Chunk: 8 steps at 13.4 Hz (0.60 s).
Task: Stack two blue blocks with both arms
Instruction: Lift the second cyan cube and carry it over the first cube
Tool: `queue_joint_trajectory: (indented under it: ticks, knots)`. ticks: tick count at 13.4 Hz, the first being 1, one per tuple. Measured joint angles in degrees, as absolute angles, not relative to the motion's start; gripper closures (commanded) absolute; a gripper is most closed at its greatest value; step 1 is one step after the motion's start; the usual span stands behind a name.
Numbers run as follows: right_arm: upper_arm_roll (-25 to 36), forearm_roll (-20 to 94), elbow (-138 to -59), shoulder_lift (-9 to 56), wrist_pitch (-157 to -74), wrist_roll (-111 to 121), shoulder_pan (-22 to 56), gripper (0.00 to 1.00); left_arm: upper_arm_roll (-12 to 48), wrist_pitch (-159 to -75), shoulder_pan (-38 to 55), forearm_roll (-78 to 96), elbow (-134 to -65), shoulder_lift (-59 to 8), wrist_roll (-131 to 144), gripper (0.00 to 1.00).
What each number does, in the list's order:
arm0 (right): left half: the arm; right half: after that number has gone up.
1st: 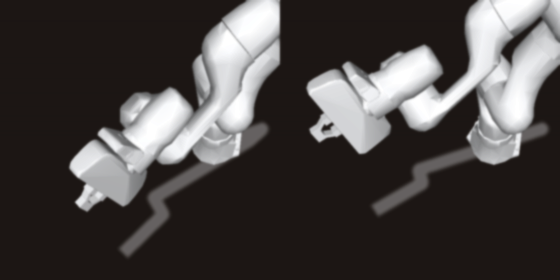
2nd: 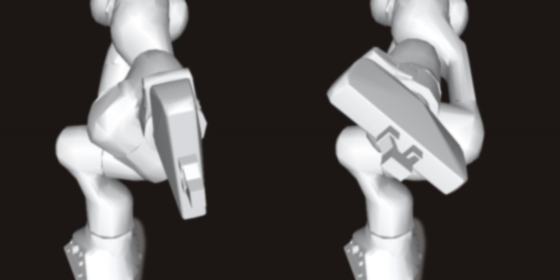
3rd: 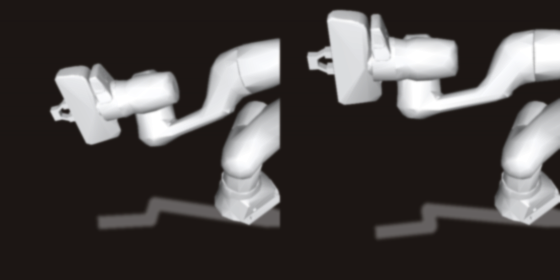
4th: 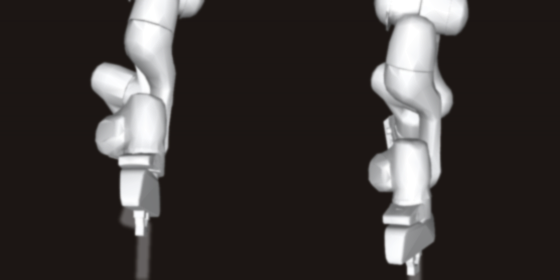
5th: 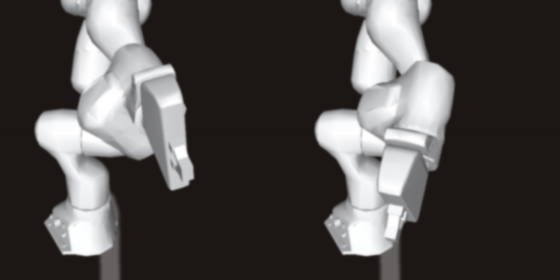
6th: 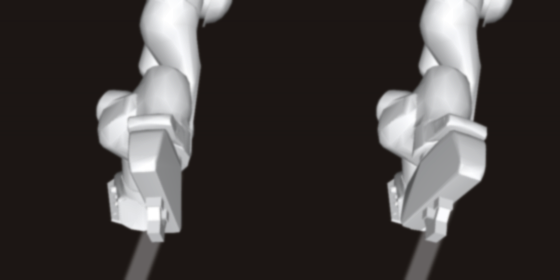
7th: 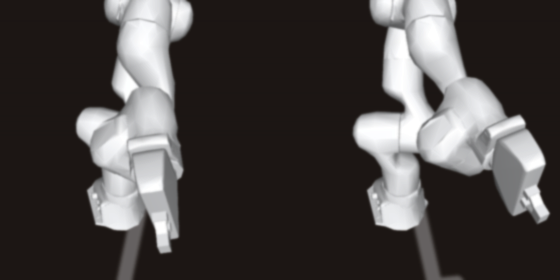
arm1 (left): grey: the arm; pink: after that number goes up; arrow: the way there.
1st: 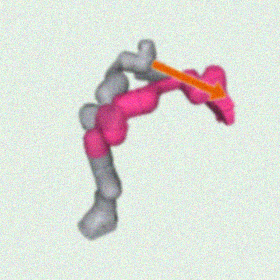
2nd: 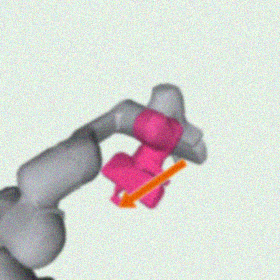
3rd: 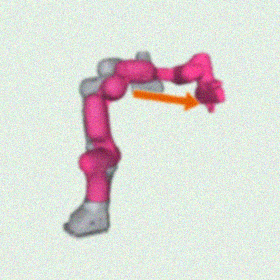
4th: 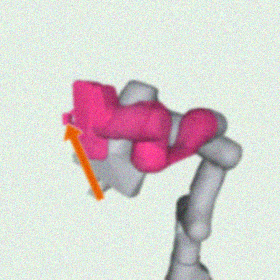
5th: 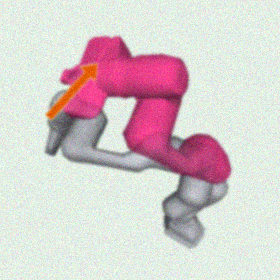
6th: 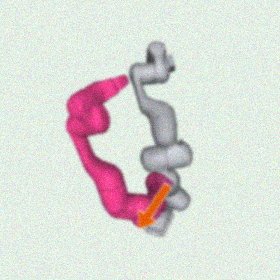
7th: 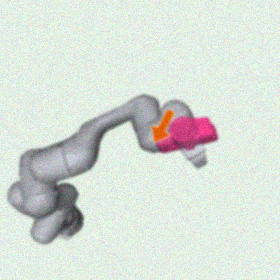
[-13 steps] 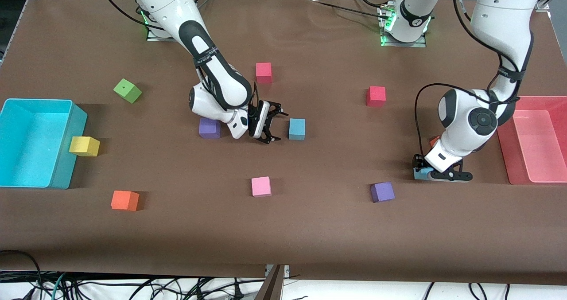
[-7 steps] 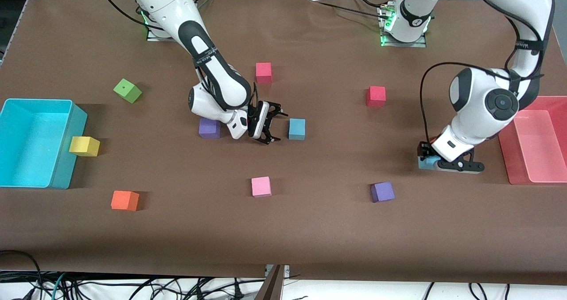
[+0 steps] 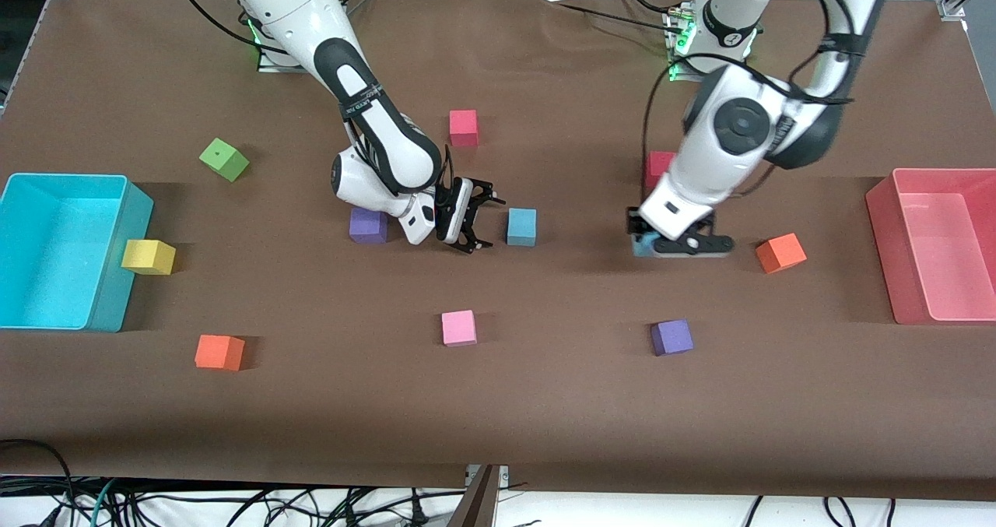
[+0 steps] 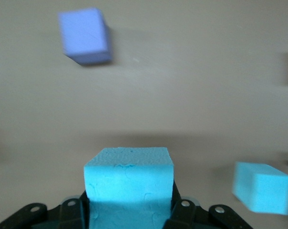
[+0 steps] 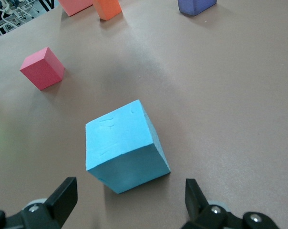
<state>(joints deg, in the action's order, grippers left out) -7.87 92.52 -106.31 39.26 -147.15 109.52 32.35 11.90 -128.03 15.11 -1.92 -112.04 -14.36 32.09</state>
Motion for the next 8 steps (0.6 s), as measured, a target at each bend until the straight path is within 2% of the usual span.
queue_joint_trajectory:
  ticks: [5, 8]
  knots:
    - [-7.88, 92.52, -106.46, 39.3, -147.02, 110.36, 32.33, 0.0, 12.73, -127.54, 27.77, -1.89, -105.02, -21.33, 50.29, 1.0]
    - [-7.88, 92.52, -107.22, 39.36, -146.88, 111.8, 32.16, 0.0, 12.7, -127.57, 30.36, -1.89, -100.18, -26.54, 54.3, 1.0]
